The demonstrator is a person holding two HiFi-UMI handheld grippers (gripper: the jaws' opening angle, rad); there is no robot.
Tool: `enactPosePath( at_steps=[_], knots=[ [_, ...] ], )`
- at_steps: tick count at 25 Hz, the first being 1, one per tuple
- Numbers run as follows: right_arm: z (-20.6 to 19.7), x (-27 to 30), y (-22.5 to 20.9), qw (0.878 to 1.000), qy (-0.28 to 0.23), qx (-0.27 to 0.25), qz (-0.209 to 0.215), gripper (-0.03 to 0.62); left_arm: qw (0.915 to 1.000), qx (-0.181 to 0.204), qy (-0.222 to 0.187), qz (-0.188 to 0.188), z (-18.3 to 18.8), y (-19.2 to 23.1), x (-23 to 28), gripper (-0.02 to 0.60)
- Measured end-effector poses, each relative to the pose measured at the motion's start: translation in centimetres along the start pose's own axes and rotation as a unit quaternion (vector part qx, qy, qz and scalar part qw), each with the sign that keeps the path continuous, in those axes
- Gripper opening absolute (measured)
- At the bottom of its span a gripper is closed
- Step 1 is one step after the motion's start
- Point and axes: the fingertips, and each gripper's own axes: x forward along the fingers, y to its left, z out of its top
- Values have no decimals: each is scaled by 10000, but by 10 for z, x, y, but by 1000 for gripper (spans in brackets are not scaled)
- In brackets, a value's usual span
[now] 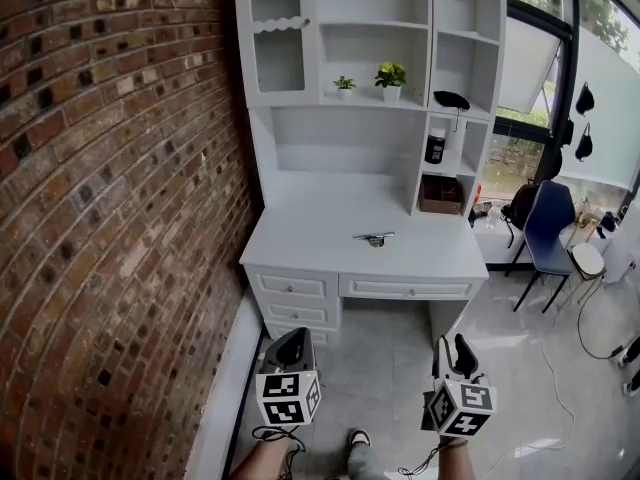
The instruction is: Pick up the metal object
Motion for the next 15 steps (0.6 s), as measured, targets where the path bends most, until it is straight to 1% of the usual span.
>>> enactPosePath(
  at_steps=[7,15],
  knots=[
    [17,68,-14,9998,-10,-33,214,137,9998,-84,-16,155,14,5,62,5],
    [35,152,-37,9992,9,31,407,135,9994,-54,-11,345,32,9,138,5]
  ],
)
